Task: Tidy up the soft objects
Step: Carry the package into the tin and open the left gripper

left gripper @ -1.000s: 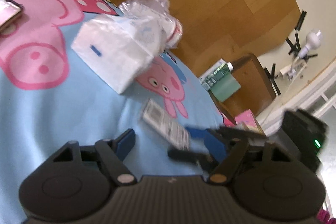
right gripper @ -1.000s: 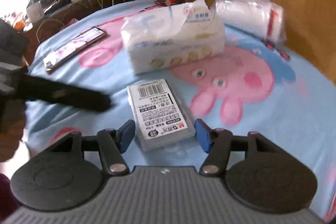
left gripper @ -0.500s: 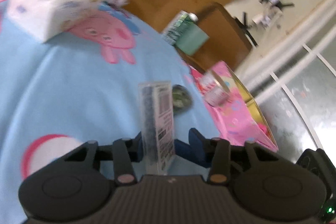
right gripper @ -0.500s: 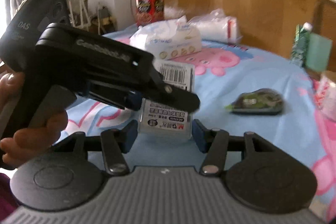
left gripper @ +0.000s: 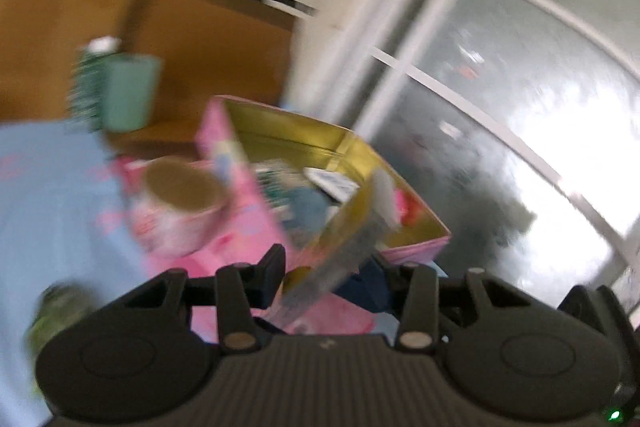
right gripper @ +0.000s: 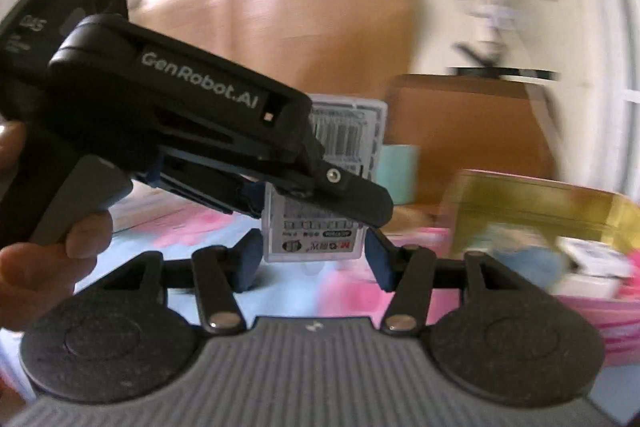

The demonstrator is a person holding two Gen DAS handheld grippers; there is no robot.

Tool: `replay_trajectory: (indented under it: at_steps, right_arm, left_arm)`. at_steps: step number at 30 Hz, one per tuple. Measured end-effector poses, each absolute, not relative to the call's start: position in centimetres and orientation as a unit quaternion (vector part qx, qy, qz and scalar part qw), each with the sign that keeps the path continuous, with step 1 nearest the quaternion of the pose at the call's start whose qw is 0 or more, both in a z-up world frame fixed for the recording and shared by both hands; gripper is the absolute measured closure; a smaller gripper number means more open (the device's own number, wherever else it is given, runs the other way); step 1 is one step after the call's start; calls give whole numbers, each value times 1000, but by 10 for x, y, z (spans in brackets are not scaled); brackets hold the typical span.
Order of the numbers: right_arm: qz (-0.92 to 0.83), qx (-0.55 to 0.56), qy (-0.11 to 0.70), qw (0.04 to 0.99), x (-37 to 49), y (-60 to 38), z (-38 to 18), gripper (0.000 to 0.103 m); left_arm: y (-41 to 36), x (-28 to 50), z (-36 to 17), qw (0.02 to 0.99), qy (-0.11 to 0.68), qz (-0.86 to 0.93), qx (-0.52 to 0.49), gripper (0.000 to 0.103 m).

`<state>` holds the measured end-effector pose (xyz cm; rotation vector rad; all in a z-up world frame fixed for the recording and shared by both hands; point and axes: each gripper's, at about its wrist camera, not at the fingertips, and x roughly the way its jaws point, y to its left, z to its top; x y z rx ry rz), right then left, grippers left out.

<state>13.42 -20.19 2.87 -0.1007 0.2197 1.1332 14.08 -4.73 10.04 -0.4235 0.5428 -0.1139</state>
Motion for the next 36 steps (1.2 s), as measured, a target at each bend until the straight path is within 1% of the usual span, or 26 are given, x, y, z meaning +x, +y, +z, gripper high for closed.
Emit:
replay_trajectory:
  at_steps: [6,8,10,12,13,14,15,17,21,25,29,36]
  right_arm:
    - [451,-22,124,884,196,-241,28,44]
    - [426,-20,135,894,217,-244,24,44]
    - [399,-26,149,905,230,-243,22,44]
    - [371,-35,161,914,242,-247,16,44]
    - [349,-39,160,922,248,-251,13,43]
    - [325,-37,158,932,250,-258,11,41]
    - [302,-30,159,939,259,-264,11,33]
    - [266,-2,163,950,273,-280,10,30]
    - [226,29,152,962,283,-306,8,29]
    - [204,46,139,968,276,-324,8,29]
    - [216,69,136,964,266,-327,11,29]
    - [264,68,117,955,234,-310,16,29]
  left_arm:
    - [-89,227,91,934,290,-101,-182,62]
    - [-100,250,85,932,304,-95,-170,58]
    - [-106,260,80,934,308,-88,-160,56]
    - [-111,266,79,934,313,-79,-156,48]
    - [-111,266,78,933,313,-81,-160,44]
    - [-111,266,78,932,312,-82,-163,42]
    - [-111,265,78,933,311,-80,-162,42]
    - [-110,263,78,934,306,-76,-167,37]
    - [-104,256,82,933,301,-74,-184,37]
    - [-101,242,82,935,293,-74,-188,37]
    - [-102,227,79,939,291,-65,-169,37]
    - [-96,183,69,945,294,-47,-134,37]
